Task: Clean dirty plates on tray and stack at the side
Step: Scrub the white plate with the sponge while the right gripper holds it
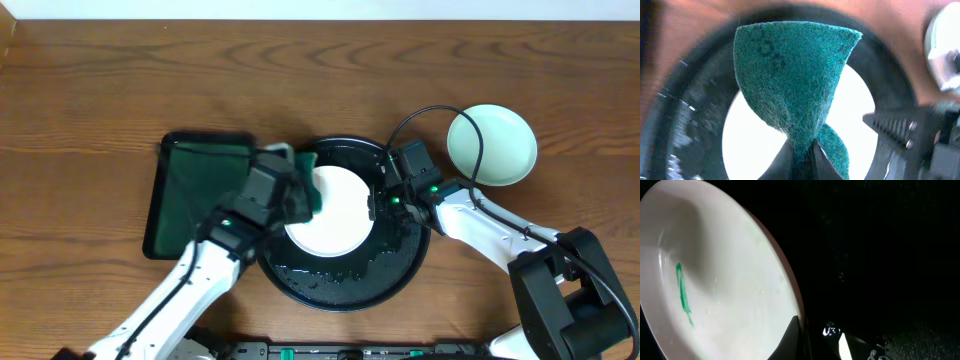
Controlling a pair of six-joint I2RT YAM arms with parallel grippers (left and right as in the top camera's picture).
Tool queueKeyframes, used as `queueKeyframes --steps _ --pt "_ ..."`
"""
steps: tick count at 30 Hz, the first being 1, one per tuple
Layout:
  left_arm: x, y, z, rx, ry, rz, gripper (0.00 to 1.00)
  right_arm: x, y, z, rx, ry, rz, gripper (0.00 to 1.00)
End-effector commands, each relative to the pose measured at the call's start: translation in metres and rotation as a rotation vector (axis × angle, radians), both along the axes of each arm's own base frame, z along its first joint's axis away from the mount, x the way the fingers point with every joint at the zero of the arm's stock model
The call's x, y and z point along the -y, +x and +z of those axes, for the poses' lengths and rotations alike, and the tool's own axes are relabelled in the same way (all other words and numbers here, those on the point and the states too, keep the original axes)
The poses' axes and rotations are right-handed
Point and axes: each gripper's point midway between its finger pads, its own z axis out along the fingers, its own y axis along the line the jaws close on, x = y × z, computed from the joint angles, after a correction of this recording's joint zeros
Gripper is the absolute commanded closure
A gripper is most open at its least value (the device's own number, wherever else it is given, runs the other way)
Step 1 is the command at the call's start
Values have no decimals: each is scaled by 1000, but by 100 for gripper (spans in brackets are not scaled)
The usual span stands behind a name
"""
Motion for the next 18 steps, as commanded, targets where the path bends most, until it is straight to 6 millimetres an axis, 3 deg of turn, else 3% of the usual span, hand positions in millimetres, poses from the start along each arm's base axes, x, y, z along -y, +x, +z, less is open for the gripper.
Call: queueKeyframes --steps 1,9,12,15,18 --pt "3 -2 -19 -20 76 -4 93 0 -1 -3 -6 2 9 99" --pt "30 -4 -65 -84 119 -70 93 0 -1 -3 -7 1 8 99" --pt "18 -2 -84 -101 199 -36 93 0 -1 -3 -6 1 9 99" --pt "-7 4 -96 -82 335 33 93 1 -1 -3 -10 1 2 99" --pt "-28 12 -95 -37 448 91 93 10 -1 -8 -29 -35 -43 99"
